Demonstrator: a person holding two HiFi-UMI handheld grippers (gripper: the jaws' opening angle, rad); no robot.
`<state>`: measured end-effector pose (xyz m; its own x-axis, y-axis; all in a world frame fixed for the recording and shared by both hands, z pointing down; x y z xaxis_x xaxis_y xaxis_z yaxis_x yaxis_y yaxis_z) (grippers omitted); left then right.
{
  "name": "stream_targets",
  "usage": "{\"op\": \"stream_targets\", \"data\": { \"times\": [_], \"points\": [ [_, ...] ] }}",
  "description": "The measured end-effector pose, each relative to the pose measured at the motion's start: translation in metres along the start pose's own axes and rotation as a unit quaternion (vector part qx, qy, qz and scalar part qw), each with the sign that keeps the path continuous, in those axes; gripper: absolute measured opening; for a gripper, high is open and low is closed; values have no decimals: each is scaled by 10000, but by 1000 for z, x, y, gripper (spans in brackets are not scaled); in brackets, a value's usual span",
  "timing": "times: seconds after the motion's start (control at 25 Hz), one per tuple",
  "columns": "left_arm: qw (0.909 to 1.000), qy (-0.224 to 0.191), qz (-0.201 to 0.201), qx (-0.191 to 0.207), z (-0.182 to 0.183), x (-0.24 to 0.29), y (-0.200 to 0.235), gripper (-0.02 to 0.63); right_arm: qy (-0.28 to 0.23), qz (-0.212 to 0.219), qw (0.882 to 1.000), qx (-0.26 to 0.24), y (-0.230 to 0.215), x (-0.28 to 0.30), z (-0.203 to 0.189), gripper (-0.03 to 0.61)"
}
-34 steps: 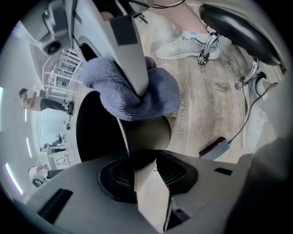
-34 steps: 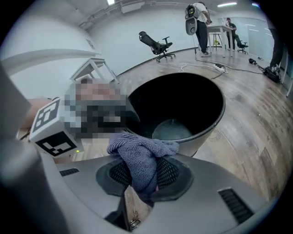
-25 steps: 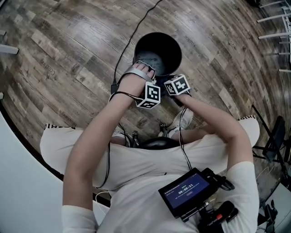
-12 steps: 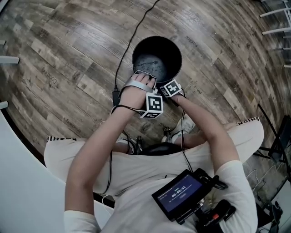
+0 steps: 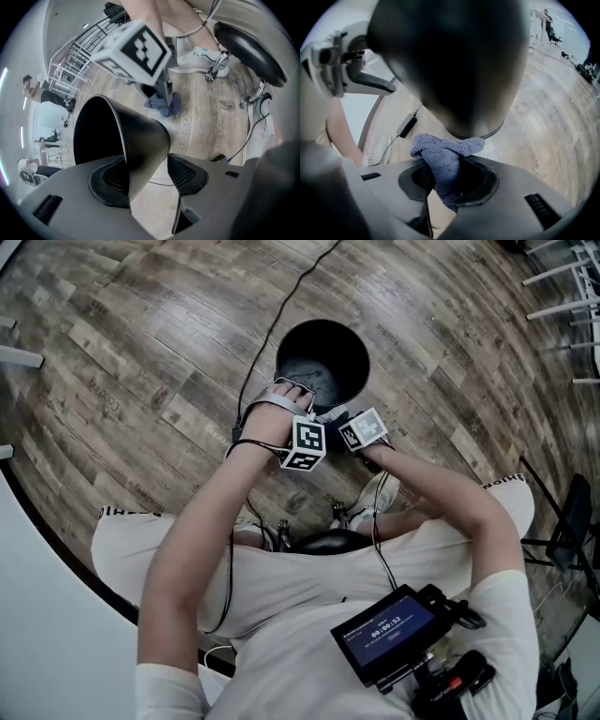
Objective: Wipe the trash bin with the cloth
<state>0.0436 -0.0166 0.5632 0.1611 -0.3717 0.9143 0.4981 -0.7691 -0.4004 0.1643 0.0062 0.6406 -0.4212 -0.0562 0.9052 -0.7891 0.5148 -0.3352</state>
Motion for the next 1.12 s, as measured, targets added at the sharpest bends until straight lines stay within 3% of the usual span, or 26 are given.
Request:
{"op": "stream_targets", "data": {
  "times": [0.24,0.48,0.56,0.88,1.12],
  "points": [
    [9984,441,217,296,-19,6,0,232,-615,259,9969,-406,43,-74,20,97],
    [9973,538,374,329,-19,6,4,221,-1110,215,9935,-152,53,-113,45,97],
    [9973,518,406,333,-17,5,3,163,-1164,186,9930,-68,49,-110,50,97],
    [9972,489,328,459,-6,2,0,137,-839,204,9962,-95,28,-64,46,98],
    [9977,534,362,222,6,-1,5,129,-711,235,9972,-82,-4,4,30,97]
  ]
}}
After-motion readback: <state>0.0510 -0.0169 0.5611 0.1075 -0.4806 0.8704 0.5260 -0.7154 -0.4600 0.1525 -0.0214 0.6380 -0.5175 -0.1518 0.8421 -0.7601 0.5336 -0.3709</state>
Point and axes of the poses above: the fingertips, and each gripper's own axes: x forward along the fingers, y to its left, z out of its top, the point moved 7 cm from there along -x, backward along the fingers, and after that the axes turned 1 degree about x, right-handed, at the moved point
